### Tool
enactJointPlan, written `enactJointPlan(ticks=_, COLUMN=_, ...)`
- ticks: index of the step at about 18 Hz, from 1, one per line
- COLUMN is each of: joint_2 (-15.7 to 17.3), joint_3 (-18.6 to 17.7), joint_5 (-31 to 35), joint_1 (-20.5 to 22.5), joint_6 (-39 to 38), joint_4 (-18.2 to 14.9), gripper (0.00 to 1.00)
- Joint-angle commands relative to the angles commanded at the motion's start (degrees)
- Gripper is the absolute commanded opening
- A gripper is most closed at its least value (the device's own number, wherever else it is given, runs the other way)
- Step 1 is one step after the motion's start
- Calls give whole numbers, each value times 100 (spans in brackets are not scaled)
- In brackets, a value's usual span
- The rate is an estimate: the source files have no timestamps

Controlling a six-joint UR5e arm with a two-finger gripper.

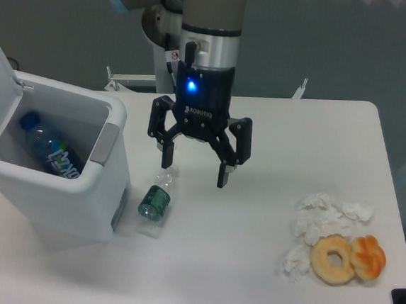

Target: Close the trash can

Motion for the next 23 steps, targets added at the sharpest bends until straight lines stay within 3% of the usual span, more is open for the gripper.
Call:
enactJointPlan(ticks=6, joint_2=176, joint_3=8, joint_5=-290, joint_1=-623, joint_6=-1721, joint_4=0, gripper=100)
enactJointPlan(ticks=10, joint_2=396, joint_3=17, joint_5=-369, joint_1=-984, joint_6=-2364, joint_4=9, gripper=100)
enactJointPlan(ticks=16, joint_2=932, joint_3=-62, joint_5=-1001, joint_1=-1187, joint_6=-2699, joint_4=0, gripper=100)
enactJointPlan(ticks=23, joint_2=1056, joint_3=-132, joint_5=-1907, joint_1=-1626, joint_6=-2998, joint_4=-9, gripper=100)
